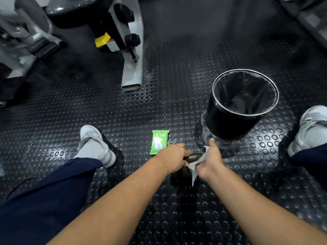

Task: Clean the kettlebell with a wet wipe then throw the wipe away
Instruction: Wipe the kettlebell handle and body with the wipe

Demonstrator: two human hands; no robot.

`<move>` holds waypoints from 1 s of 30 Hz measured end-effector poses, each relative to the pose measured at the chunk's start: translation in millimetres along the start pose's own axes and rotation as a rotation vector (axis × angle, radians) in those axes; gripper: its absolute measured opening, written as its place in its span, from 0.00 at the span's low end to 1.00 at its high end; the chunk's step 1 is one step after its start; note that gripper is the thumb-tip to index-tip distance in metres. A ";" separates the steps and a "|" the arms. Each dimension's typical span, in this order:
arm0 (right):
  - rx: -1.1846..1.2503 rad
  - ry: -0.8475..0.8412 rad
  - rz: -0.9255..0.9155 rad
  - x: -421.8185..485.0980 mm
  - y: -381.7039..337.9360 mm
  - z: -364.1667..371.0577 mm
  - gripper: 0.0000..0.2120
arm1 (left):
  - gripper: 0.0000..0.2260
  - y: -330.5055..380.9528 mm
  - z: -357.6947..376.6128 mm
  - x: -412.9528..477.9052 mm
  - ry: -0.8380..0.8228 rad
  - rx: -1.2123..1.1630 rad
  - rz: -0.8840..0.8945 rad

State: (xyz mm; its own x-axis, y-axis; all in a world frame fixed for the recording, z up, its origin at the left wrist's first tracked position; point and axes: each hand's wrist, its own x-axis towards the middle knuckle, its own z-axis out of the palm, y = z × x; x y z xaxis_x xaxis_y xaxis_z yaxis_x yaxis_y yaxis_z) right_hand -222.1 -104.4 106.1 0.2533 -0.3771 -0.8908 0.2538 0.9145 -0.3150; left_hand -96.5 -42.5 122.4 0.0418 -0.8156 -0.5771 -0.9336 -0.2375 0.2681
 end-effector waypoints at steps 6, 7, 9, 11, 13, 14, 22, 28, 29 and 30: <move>-0.109 -0.004 -0.025 -2.4 8.3 -17.4 0.35 | 0.26 0.6 -0.2 -3.7 0.006 -0.012 -0.003; -0.124 -0.022 -0.018 -3.6 11.0 -13.3 0.37 | 0.27 0.3 0.3 -4.0 0.005 -0.017 -0.007; -0.136 -0.014 -0.012 -4.9 20.9 -1.2 0.39 | 0.26 -0.3 -0.2 -4.2 0.019 -0.018 0.000; -0.149 0.023 -0.055 0.9 32.3 3.8 0.39 | 0.25 -1.0 0.4 -4.1 0.046 -0.019 0.024; -0.171 0.020 -0.053 11.4 40.7 -1.4 0.43 | 0.25 -1.7 0.9 -3.1 0.046 -0.018 0.018; -0.164 0.022 -0.067 13.2 40.0 -6.3 0.45 | 0.25 -1.3 0.8 -2.6 0.036 -0.019 0.006; -0.304 -0.021 0.034 -12.9 0.5 -8.3 0.50 | 0.27 1.0 -5.1 -3.6 -0.031 -0.026 -0.041; -0.232 0.011 0.026 16.1 10.0 -7.6 0.54 | 0.27 5.8 -9.6 -6.7 -0.022 -0.021 -0.035; -0.224 0.008 0.053 7.6 8.8 -6.4 0.52 | 0.27 5.7 -10.2 -6.8 -0.026 -0.027 -0.036; -0.265 -0.009 0.069 -0.2 8.2 -8.0 0.50 | 0.27 6.0 -10.0 -6.9 -0.029 -0.033 -0.039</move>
State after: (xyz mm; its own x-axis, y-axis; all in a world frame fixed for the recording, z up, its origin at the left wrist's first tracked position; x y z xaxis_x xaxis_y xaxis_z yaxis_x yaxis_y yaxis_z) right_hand -227.6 -95.7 101.1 0.2704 -0.3126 -0.9106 -0.0170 0.9441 -0.3292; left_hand -98.8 -43.6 135.7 0.0675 -0.7898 -0.6097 -0.9194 -0.2866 0.2695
